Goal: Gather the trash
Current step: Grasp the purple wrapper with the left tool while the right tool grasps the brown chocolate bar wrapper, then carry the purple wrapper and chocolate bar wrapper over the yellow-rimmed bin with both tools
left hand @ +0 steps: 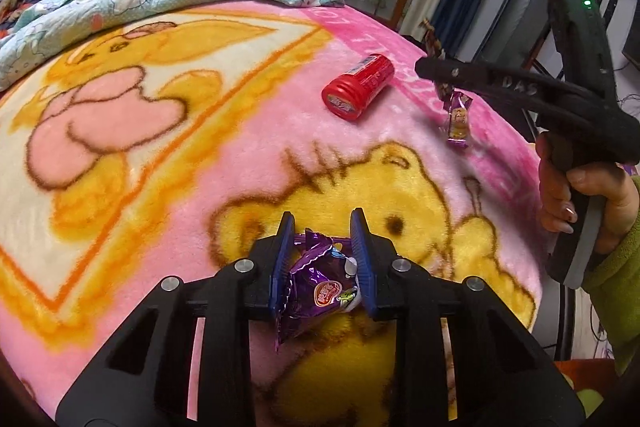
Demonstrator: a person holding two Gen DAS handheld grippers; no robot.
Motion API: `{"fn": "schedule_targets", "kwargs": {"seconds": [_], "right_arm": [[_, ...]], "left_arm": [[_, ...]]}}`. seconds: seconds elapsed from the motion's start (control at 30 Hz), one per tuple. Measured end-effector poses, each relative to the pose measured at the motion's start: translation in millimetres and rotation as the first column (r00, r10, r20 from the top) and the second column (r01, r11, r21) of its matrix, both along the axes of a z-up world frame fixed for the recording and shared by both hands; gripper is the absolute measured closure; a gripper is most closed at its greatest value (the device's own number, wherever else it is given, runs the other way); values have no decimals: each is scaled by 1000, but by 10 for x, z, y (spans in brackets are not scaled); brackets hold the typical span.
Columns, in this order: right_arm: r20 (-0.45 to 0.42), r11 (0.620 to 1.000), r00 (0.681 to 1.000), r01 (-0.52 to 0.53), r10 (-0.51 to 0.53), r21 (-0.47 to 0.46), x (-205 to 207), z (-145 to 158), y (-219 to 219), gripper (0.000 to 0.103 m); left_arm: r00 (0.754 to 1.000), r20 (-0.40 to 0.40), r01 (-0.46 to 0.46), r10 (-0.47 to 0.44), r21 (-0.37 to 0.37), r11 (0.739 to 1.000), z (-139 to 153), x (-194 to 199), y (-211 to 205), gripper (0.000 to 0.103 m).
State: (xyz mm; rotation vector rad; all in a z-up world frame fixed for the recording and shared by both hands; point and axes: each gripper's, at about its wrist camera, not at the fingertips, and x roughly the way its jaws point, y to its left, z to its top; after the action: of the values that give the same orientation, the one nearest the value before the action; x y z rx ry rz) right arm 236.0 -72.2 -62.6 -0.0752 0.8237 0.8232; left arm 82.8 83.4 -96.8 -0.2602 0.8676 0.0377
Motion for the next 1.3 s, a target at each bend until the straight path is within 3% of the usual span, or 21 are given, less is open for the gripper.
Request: {"fn": "schedule_targets", "kwargs": {"seconds": [0.5,0.97,1.3], "right_arm": [[-4,987,999,53,-53,154,-184,437,-507,81],[-24,963,981,194,-193,188,-133,508,-1201,81],[-8,929,950,308,-313,205,-99,584,-1733,81]], "left_arm": [[992,120,35,-34,-2,999,338,-14,-170,81],[970,198,141,-142,19,990,666,221,-669,81],[947,228,223,-226,37,974,800,422,-1109,81]]}}
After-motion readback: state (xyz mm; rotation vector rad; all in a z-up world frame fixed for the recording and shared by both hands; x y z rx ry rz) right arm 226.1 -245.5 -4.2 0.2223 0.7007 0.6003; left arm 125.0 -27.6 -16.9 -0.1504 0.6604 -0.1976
